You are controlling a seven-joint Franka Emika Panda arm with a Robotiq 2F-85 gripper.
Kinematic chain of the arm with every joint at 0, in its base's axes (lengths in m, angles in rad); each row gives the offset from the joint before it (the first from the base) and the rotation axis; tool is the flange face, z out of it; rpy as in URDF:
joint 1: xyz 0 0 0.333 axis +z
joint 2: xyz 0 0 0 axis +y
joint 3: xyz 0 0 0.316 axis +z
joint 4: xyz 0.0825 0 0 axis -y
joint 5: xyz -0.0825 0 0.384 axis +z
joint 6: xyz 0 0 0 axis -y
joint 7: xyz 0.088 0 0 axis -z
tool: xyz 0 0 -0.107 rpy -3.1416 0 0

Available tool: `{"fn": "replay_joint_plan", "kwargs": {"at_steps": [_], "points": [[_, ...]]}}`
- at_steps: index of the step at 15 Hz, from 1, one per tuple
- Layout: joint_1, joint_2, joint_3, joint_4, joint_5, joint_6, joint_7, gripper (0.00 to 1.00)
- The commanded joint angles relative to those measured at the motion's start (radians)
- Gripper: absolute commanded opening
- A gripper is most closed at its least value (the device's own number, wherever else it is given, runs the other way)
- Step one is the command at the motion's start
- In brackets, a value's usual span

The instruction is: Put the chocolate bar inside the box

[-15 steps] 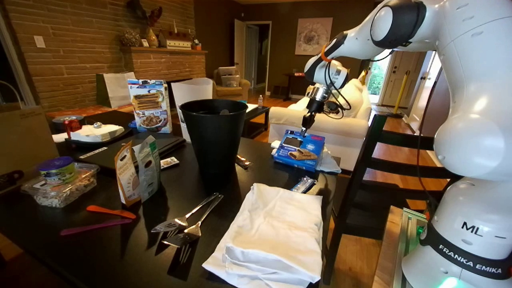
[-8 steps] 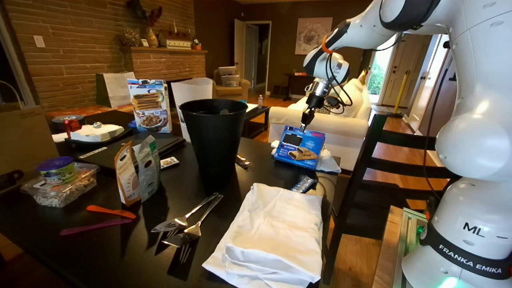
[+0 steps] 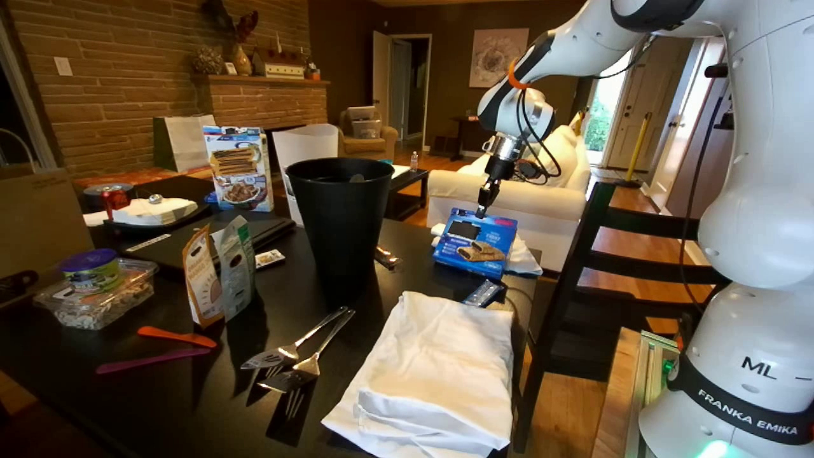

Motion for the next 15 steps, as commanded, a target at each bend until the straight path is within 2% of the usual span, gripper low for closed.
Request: {"fn": "replay_joint_plan", "kwargs": {"at_steps": [1,4,10,15], "points": [[0.044,-0.073,-0.033,-0.094,-0.021,0.085,-0.002,0.0],[0.073,-0.106,-0.047,-0.128,-0.022,0.125,0.013,0.0],[0.151,-0.175,-0.093,-0.187,-0.078,0.106,0.084,0.0],[0.201,-0.207,-0.114,-0.234,-0.109,0.179,0.121,0.0]]}}
